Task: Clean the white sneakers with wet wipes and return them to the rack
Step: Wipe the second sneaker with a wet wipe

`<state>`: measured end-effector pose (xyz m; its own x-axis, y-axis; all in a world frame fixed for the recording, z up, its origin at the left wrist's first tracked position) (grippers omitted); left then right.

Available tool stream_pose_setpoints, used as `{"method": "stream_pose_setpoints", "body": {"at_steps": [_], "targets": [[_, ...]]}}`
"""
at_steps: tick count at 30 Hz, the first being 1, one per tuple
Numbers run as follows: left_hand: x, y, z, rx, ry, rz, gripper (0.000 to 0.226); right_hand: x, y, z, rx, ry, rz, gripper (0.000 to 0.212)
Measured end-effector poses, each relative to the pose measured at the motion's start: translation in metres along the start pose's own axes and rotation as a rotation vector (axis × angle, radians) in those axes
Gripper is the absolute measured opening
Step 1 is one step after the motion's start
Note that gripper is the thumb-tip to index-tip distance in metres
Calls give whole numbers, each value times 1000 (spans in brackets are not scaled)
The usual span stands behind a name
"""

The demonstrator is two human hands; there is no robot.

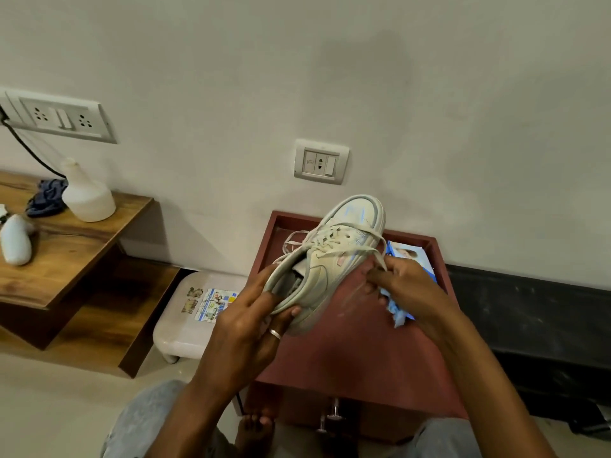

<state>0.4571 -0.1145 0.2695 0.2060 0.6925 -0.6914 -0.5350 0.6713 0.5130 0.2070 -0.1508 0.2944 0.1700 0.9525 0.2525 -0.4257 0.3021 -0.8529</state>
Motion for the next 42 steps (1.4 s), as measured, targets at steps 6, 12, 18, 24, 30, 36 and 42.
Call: {"method": "stream_pose_setpoints", "body": {"at_steps": [6, 12, 18, 24, 30, 36, 42], "targets": [[1, -1, -5, 31, -56, -17, 27, 45, -72, 52, 660, 632, 420, 9], [3, 7, -11, 67, -144, -34, 45, 42, -158, 21, 820, 730, 876, 16], [12, 6, -22, 78, -241, -38, 44, -23, -123, -31, 1050, 154, 622, 65], [3, 9, -11, 177, -176, 22, 46, 6, -95, 24, 592, 531, 592, 45], [-4, 5, -3, 421, -62, 401, 25, 49, -16, 52, 226, 695, 307, 20], [-2, -8, 4, 785, -22, 621, 16, 66, 49, 26, -282, 522, -137, 51], [-4, -2, 2, 887, -40, 645, 15, 77, 53, 30, -939, 266, -6, 87]]}}
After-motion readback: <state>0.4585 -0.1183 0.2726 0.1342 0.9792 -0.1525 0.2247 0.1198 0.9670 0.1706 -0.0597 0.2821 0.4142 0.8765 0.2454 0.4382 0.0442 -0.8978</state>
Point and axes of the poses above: each hand's wrist, its own x-axis away from the middle knuckle, its own z-axis out of the back of the hand, y = z × x, the point moved 5 cm from there along -x, towards the middle knuckle, and after that the axes turned 3 degrees about y, right-handed, at the moved point
